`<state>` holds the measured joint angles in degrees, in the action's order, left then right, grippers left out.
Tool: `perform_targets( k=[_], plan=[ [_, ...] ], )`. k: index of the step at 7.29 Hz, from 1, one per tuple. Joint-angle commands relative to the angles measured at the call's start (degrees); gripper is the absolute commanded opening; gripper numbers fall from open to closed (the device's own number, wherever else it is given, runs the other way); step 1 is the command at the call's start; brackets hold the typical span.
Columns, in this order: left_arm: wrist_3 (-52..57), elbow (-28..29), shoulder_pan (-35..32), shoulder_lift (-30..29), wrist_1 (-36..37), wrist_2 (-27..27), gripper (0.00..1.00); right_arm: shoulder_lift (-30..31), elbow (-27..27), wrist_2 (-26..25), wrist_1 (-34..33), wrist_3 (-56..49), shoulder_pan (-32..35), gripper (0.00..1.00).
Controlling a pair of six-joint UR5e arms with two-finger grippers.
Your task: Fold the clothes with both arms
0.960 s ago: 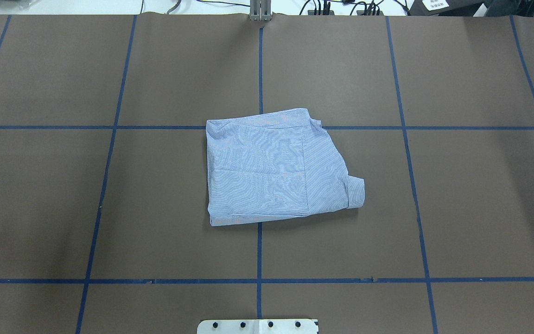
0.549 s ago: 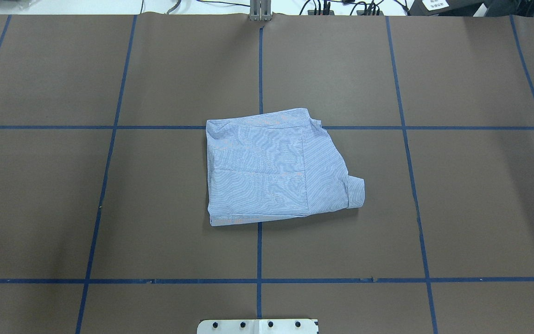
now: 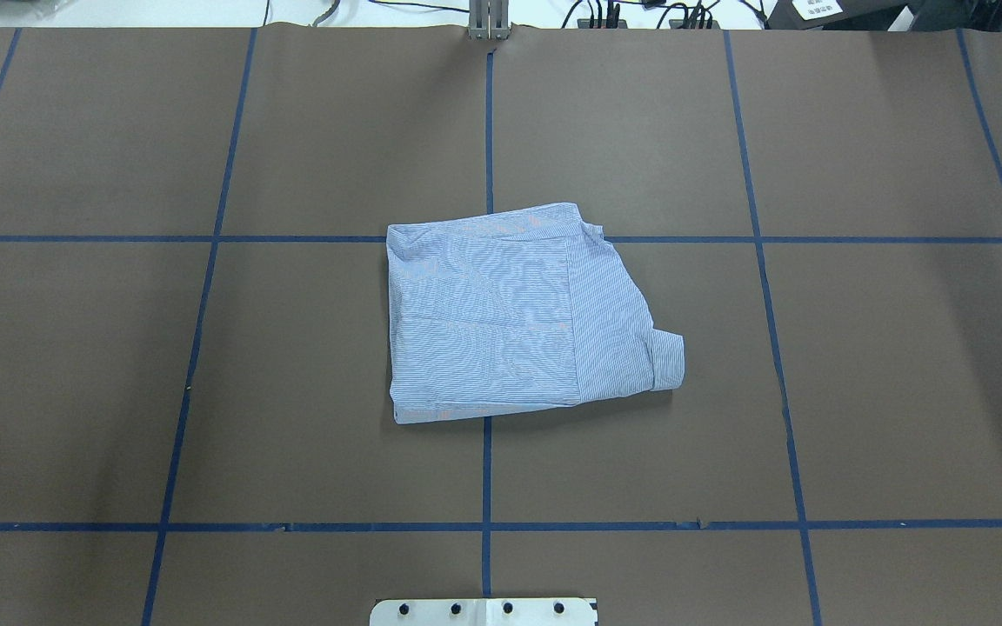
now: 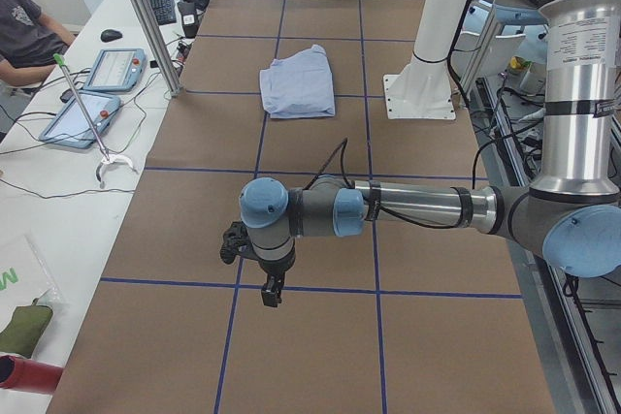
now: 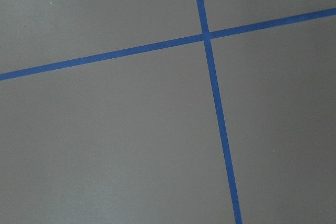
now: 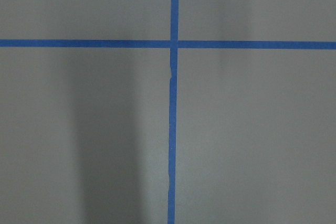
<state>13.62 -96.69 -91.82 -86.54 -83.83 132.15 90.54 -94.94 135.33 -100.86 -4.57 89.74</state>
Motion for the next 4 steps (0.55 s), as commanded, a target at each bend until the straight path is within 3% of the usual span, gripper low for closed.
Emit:
perform_targets(
  k=[1,4],
  plan=[
    [-0.3,0.1,0.0,0.0,0.0,1.9,0.99,0.2,-0.2,0.4,0.1,-0.1,0.2,1.0],
    [-0.3,0.2,0.0,0.1,-0.1,1.9,0.99,0.4,0.2,0.2,0.1,-0.5,1.8,1.0]
  ],
)
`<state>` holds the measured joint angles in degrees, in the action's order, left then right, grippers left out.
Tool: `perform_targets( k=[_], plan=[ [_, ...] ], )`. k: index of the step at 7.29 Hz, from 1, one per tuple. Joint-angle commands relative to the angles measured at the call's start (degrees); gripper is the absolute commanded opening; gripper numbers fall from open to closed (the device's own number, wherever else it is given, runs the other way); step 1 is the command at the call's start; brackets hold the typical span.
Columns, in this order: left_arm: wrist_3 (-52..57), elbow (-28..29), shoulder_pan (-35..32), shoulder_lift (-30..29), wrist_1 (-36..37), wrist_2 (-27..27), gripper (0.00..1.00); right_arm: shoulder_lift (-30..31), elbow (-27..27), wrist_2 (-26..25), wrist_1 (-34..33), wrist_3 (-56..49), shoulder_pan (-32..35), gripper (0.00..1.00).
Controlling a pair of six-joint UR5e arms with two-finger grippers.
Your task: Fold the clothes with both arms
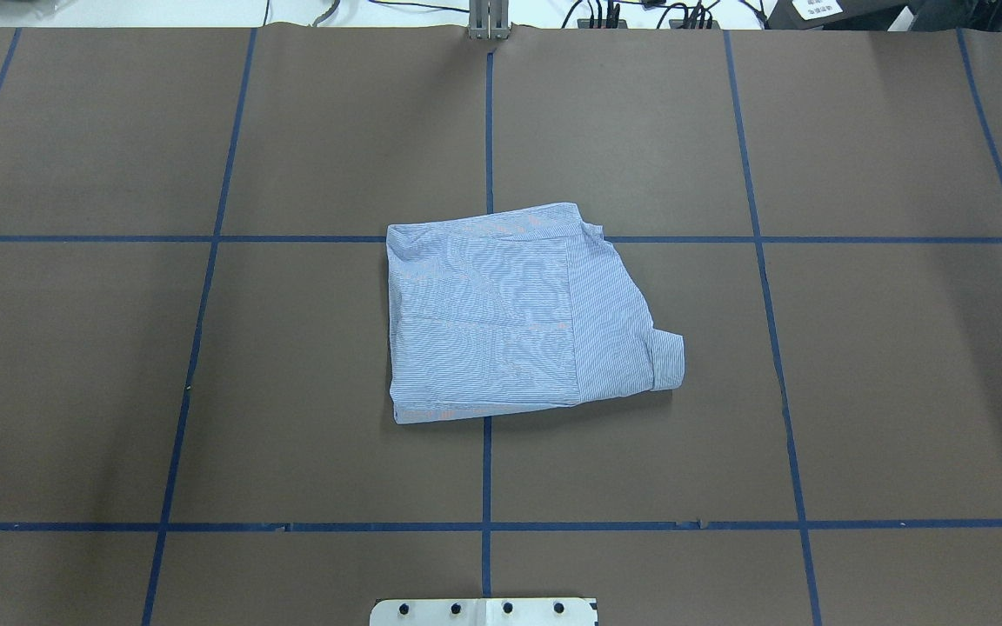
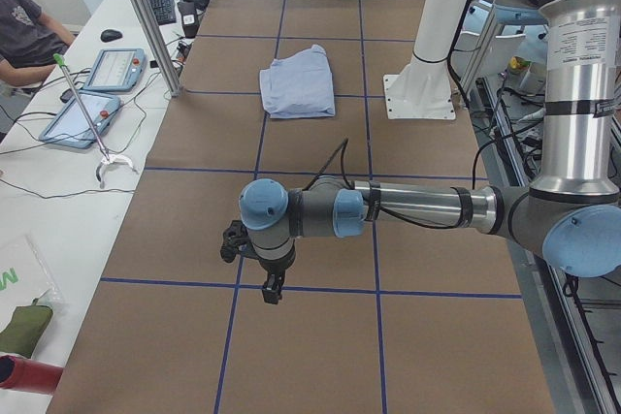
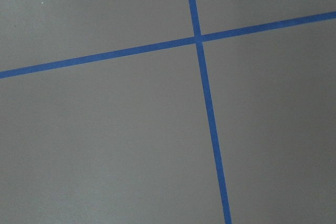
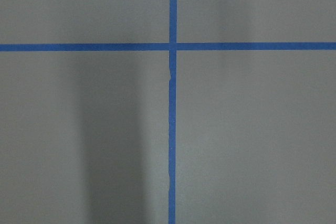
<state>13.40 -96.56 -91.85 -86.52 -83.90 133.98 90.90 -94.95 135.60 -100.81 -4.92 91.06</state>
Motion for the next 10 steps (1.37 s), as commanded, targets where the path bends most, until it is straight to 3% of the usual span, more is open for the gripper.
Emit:
perform_targets(
  k=[1,4,6,10],
  plan=[
    [0.0,0.1,0.0,0.0,0.0,0.1,1.0,0.1,0.3,-0.2,0.0,-0.1,0.5,1.0],
    [-1.9,-0.1,0.0,0.4,-0.1,0.1,0.99,0.1,0.3,-0.3,0.0,0.1,0.5,1.0],
    [-9.0,-0.8,0.0,0.2,-0.2,1.7,0.99,0.1,0.3,-0.3,0.0,0.1,0.5,1.0],
    [-9.1,-0.3,0.0,0.6,-2.5,2.0,0.99,-0.1,0.3,-0.3,0.0,0.3,0.5,1.0]
  ],
)
